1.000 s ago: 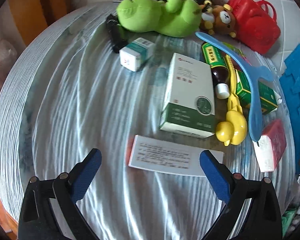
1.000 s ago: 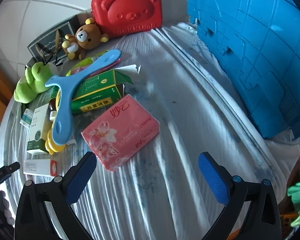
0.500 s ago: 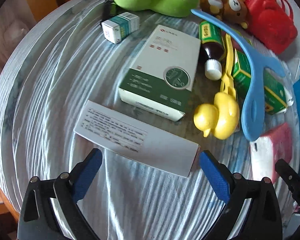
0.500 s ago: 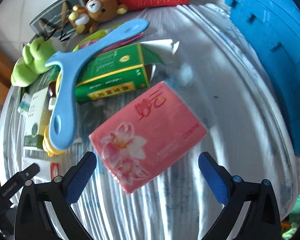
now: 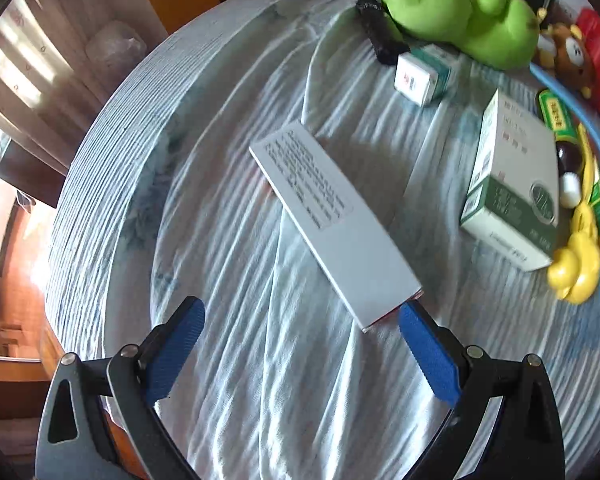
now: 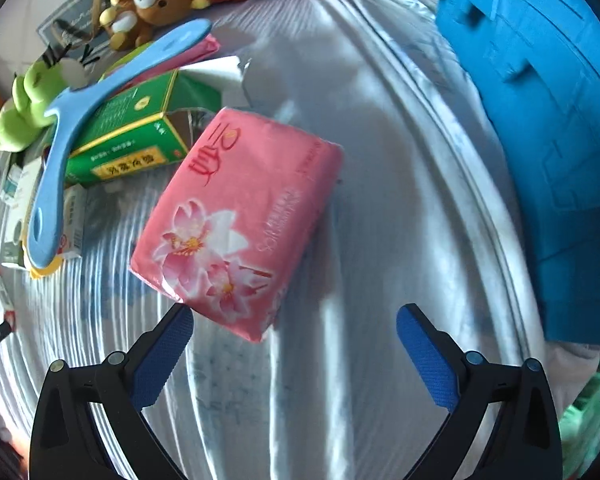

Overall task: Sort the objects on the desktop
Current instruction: 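Grasp the red-ended white box with the left tool while the right tool grasps the pink tissue pack, then carry both held items over the blue bin and open both tools to drop them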

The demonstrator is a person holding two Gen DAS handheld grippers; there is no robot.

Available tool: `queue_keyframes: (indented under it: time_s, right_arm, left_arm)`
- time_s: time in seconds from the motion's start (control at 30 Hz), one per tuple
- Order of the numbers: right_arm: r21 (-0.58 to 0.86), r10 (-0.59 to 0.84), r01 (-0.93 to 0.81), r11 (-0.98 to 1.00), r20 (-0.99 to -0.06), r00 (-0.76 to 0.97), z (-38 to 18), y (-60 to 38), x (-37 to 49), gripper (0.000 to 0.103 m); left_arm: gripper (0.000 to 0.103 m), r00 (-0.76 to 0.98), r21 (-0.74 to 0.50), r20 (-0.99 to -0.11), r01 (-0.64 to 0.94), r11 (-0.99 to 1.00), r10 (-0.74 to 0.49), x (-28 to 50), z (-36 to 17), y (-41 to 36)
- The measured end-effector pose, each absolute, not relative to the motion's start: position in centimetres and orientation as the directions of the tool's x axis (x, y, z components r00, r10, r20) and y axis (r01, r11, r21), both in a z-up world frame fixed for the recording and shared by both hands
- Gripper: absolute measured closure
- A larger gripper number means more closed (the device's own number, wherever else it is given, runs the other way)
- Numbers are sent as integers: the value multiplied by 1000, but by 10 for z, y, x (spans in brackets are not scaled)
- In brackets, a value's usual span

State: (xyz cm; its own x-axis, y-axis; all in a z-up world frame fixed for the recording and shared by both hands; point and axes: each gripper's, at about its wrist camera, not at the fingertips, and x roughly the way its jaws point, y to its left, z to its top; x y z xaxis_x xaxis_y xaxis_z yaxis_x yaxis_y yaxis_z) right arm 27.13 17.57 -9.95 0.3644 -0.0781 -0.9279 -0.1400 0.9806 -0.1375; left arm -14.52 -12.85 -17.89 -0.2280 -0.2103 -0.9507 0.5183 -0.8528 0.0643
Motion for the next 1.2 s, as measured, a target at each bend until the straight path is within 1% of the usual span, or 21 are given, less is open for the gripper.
queue_keyframes:
  time_s: [0.07,0.13,0.17,0.2,0.23,0.27,0.3,0.33,0.37,0.43,0.5,0.57,0.6,0.63,0.67,0.73,0.77,0.87,0.97,1.03,1.2]
  right_arm:
    - [-108,-46,-142,984,-924,381,-91,176,273,0]
    - [-99,-33,-148,984,-920,392,-89,180,279,0]
    - [-97,-30,-152,984,-920,391,-90,185,284,0]
    - [-92,-25,-153,984,-920,392,-92,189,289,0]
    - [-90,-24,-156,984,-922,386,-94,192,295,0]
    - [-91,-28,-152,984,-927,375,-98,195,302,0]
    - [-90,-31,-143,986,-929,369,-101,198,306,0]
    - [-85,-31,-135,987,-931,363,-104,208,308,0]
    - [-87,-37,-127,988,-934,355,-107,210,313,0]
    - [-82,-42,-109,991,-944,328,-115,214,322,0]
    - [-59,-29,-88,994,-953,303,-121,215,329,0]
    - [-72,-45,-80,994,-955,294,-126,217,335,0]
    - [-87,-59,-82,993,-953,296,-128,220,338,0]
    - [-100,-69,-88,991,-952,299,-130,222,340,0]
    - [-107,-77,-87,990,-953,292,-133,223,342,0]
    - [-110,-81,-82,991,-951,299,-132,222,341,3]
    - [-120,-87,-91,989,-948,308,-129,224,337,4]
    - [-116,-67,-120,986,-935,350,-113,225,322,5]
    - [-95,-23,-155,983,-911,411,-87,227,300,5]
    - [-116,-10,-200,973,-885,465,-69,233,286,5]
    - [-102,62,-253,962,-822,566,-16,234,252,5]
  left_arm:
    - [3,-268,3,-947,547,-837,-178,-156,-169,-135]
    - [3,-260,5,-946,587,-809,-195,-167,-171,-145]
    - [6,-245,17,-947,606,-795,-207,-163,-175,-154]
    - [9,-215,16,-958,620,-785,-189,-173,-186,-163]
    - [16,-202,-12,-968,628,-778,-147,-170,-195,-166]
    - [16,-203,-41,-972,635,-772,-115,-172,-202,-168]
    - [16,-199,-35,-973,632,-774,-118,-176,-207,-166]
    - [19,-179,1,-974,620,-785,-142,-181,-213,-163]
    - [19,-160,39,-973,604,-796,-169,-186,-218,-159]
    - [20,-181,54,-964,590,-806,-196,-190,-218,-156]
    - [20,-202,50,-961,546,-836,-189,-195,-219,-152]
    - [20,-202,45,-963,525,-850,-175,-196,-220,-153]
    - [22,-203,23,-968,522,-853,-150,-195,-221,-155]
    - [29,-210,7,-968,522,-853,-136,-193,-221,-157]
    - [49,-218,6,-966,522,-853,-140,-191,-219,-157]
    - [54,-235,17,-959,508,-861,-158,-187,-212,-156]
    - [56,-261,1,-954,491,-871,-148,-184,-207,-153]
    - [60,-329,-3,-931,437,-900,-157,-174,-184,-143]
    - [61,-412,-32,-900,384,-923,-140,-163,-155,-132]
    - [62,-463,-45,-877,347,-937,-129,-156,-136,-121]
    - [63,-599,-45,-792,247,-968,-116,-135,-67,-72]
